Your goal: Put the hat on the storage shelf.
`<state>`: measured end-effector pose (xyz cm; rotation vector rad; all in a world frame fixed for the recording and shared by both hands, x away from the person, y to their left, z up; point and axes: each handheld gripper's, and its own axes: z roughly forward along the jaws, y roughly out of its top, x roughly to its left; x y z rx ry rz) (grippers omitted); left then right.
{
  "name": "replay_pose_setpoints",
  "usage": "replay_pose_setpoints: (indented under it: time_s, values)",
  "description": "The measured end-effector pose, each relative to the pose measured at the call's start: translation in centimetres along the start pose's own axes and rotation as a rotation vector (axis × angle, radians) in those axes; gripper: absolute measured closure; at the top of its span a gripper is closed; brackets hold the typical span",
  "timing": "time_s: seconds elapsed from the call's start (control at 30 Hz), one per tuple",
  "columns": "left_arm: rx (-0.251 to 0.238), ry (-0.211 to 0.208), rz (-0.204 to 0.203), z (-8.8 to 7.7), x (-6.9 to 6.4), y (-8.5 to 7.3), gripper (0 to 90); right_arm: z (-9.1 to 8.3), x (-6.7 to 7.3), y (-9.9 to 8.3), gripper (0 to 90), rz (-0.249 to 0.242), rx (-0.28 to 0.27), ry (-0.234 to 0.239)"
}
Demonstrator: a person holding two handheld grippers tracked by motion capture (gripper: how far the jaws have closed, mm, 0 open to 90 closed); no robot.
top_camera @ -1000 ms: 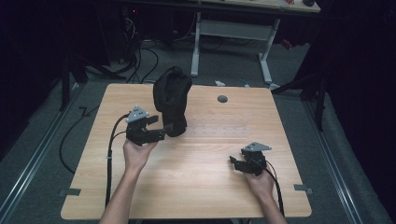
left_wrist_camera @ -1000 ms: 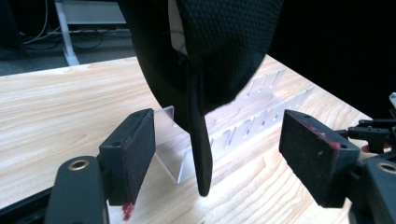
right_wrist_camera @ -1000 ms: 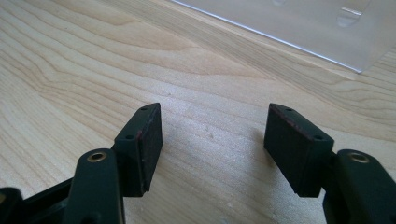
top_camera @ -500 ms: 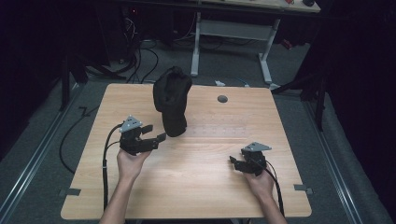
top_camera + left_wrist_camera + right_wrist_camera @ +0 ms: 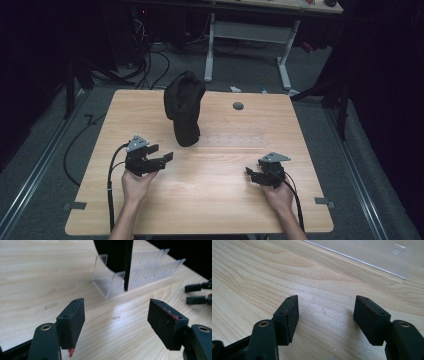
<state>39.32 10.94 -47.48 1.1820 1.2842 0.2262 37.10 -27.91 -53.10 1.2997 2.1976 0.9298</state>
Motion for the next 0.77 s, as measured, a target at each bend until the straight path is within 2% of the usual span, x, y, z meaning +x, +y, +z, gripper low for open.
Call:
replay_pose_setpoints:
  time_s: [0.1, 0.23, 0.33, 0.43, 0.77]
  values:
    - [0.026, 0.044, 0.036, 0.3, 0.9, -1.5, 30.3, 0.0, 0.0, 0.0, 37.3, 0.001, 0.000, 0.000]
    - [0.056, 0.128, 0.094, 1.0, 2.4, -3.8, 30.3, 0.0, 0.0, 0.0, 37.3, 0.001, 0.000, 0.000]
    - [0.071, 0.170, 0.123, 1.3, 3.2, -4.9, 30.3, 0.0, 0.0, 0.0, 37.3, 0.001, 0.000, 0.000]
    - [0.078, 0.211, 0.201, 1.6, 3.6, -6.1, 30.0, 0.0, 0.0, 0.0, 37.2, 0.001, 0.000, -0.001]
    - [0.073, 0.220, 0.194, 1.6, 3.6, -6.1, 29.4, 0.0, 0.0, 0.0, 37.2, 0.001, 0.001, -0.001]
